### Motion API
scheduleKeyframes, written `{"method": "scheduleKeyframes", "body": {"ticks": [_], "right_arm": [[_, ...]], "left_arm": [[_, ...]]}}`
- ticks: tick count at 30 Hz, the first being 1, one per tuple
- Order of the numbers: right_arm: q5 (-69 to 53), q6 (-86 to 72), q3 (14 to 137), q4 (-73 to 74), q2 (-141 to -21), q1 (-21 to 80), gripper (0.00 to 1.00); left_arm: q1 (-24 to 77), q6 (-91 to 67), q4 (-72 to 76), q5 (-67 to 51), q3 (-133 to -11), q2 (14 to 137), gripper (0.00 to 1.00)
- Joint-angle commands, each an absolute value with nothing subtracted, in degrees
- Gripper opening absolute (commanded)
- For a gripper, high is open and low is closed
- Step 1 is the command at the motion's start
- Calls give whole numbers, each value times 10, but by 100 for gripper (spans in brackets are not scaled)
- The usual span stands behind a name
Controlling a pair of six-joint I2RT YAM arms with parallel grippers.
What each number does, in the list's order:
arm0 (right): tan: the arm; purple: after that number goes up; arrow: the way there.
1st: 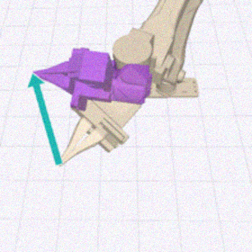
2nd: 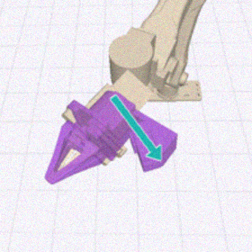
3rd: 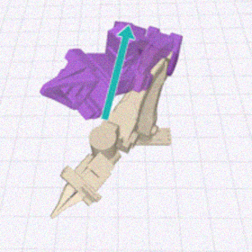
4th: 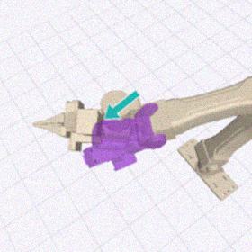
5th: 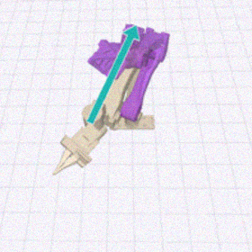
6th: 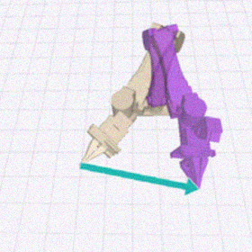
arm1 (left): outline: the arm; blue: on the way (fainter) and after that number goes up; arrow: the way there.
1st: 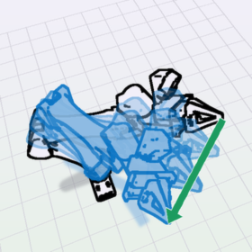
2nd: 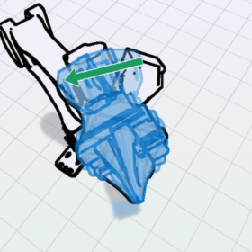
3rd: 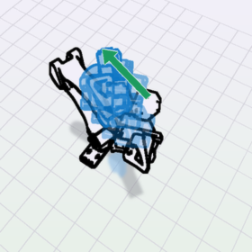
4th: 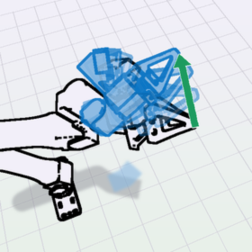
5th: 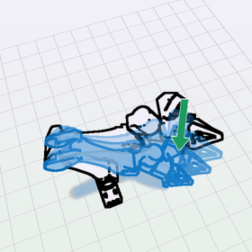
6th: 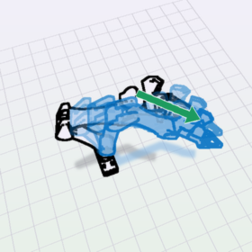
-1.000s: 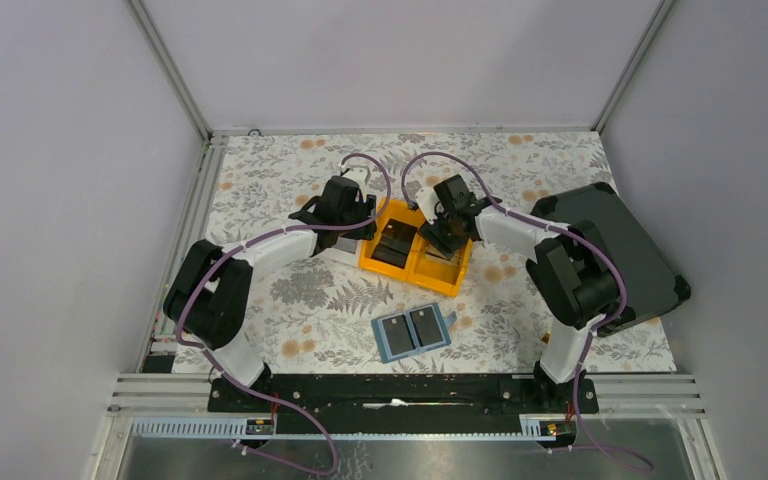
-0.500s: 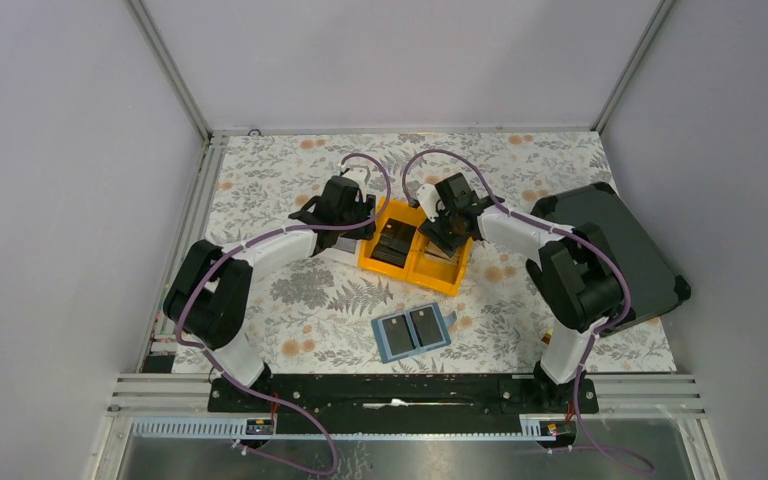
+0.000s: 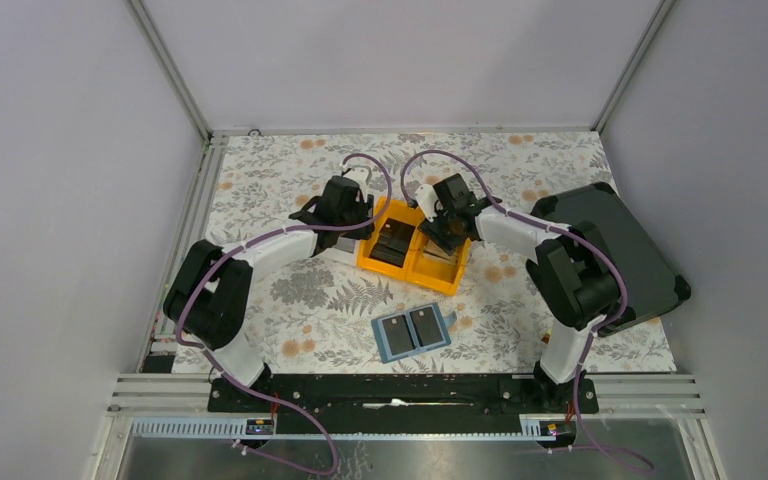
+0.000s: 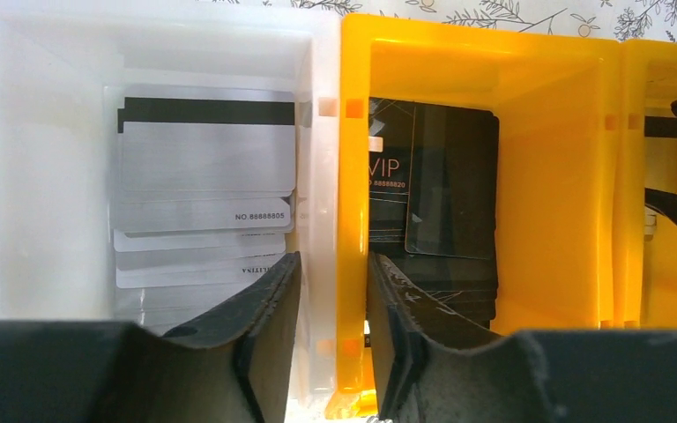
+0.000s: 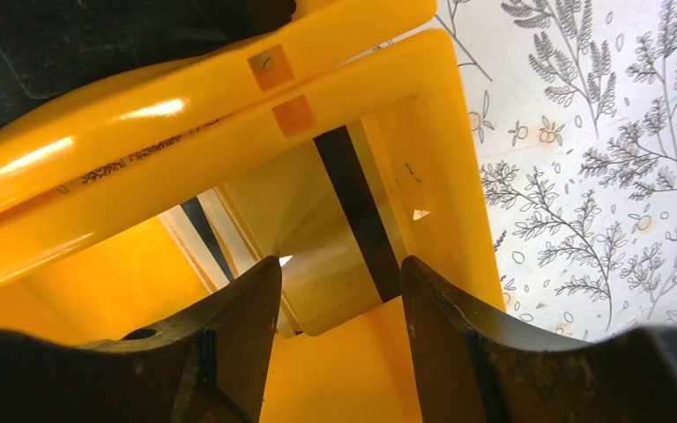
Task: Put the credit cards into the card holder
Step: Pick up the credit card from the storage box.
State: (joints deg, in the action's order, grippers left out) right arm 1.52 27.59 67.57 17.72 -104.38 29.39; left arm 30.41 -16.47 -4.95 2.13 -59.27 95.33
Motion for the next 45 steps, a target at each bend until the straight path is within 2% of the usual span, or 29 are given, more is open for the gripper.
{"method": "scheduleKeyframes", "body": {"ticks": [1, 5, 10, 19, 27, 40, 45], "right_arm": [[68, 279, 676, 155, -1044, 297, 59], [60, 283, 669, 143, -1022, 298, 58], [6, 276, 672, 175, -1018, 312, 64], [44, 268, 654, 164, -1044, 326, 65], [145, 274, 635, 97, -1037, 327, 60], [147, 286, 646, 97, -997, 327, 60], [146, 288, 647, 97, -998, 327, 56]], "left_arm": [[300, -136, -54, 43, -610, 941, 31], [301, -123, -58, 46, -612, 943, 28], [301, -123, -61, 43, -617, 944, 28], [300, -119, -63, 38, -619, 945, 27], [301, -108, -67, 45, -622, 945, 25], [301, -96, -74, 55, -628, 945, 22], [301, -96, -76, 54, -630, 948, 22]]}}
